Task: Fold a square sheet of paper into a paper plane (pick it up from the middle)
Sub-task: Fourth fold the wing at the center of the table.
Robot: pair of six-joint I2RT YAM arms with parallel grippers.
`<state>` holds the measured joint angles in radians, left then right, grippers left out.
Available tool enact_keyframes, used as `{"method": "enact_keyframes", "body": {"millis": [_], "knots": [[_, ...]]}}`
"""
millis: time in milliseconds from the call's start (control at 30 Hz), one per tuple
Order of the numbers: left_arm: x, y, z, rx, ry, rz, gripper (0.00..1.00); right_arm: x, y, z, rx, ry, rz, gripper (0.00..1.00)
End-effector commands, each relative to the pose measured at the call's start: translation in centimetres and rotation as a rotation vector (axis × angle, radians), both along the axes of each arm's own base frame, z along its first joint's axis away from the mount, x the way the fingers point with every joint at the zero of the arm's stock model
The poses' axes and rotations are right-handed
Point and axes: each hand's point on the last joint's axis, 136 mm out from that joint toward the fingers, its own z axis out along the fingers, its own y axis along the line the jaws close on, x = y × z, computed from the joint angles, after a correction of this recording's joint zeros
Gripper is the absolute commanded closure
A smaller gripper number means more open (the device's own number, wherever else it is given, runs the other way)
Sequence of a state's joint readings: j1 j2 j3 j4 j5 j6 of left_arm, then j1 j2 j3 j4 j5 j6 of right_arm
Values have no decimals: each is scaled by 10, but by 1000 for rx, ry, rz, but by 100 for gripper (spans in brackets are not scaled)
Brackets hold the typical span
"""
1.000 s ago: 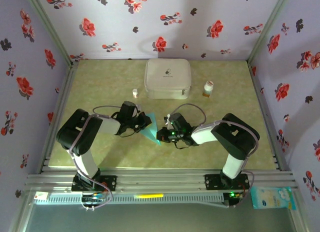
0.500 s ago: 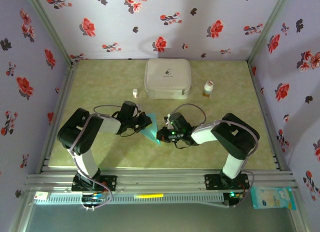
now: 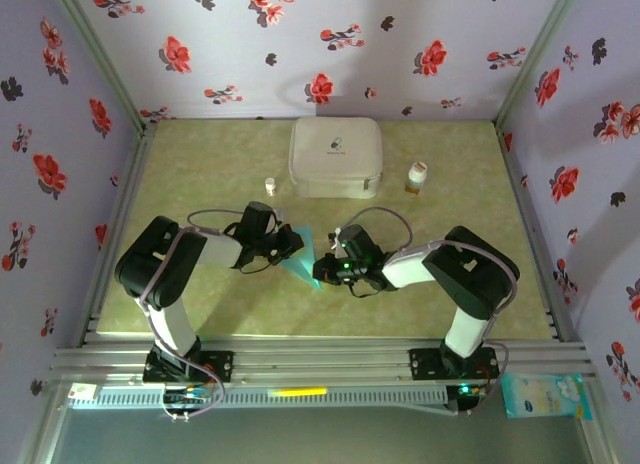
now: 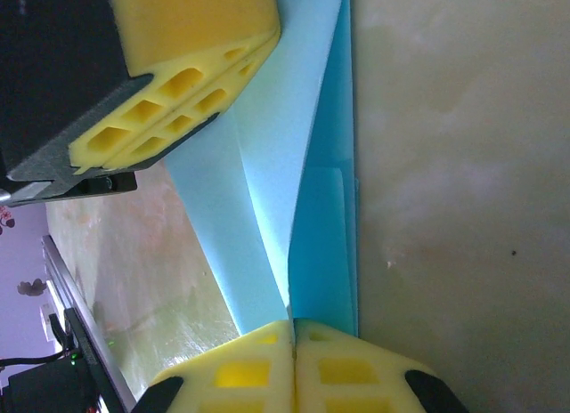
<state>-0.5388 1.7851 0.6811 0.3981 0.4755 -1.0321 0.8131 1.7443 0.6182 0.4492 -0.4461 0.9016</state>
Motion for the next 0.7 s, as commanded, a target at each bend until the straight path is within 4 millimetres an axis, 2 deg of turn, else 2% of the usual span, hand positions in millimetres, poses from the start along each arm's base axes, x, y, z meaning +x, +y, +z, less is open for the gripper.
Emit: {"method": "enact_keyframes", "body": {"millis": [0, 300, 467, 667], "knots": [[-16, 13, -26, 96, 71, -10, 100, -20, -13, -21, -80, 92, 19, 92], [-16, 14, -26, 97, 71, -7, 100, -30, -16, -20, -80, 120, 44, 89], [-17, 15, -27, 98, 71, -5, 100, -30, -15, -12, -71, 106, 49, 91], [-18, 16, -29, 101, 75, 0, 100, -33, -19, -13, -92, 112, 58, 92]]}}
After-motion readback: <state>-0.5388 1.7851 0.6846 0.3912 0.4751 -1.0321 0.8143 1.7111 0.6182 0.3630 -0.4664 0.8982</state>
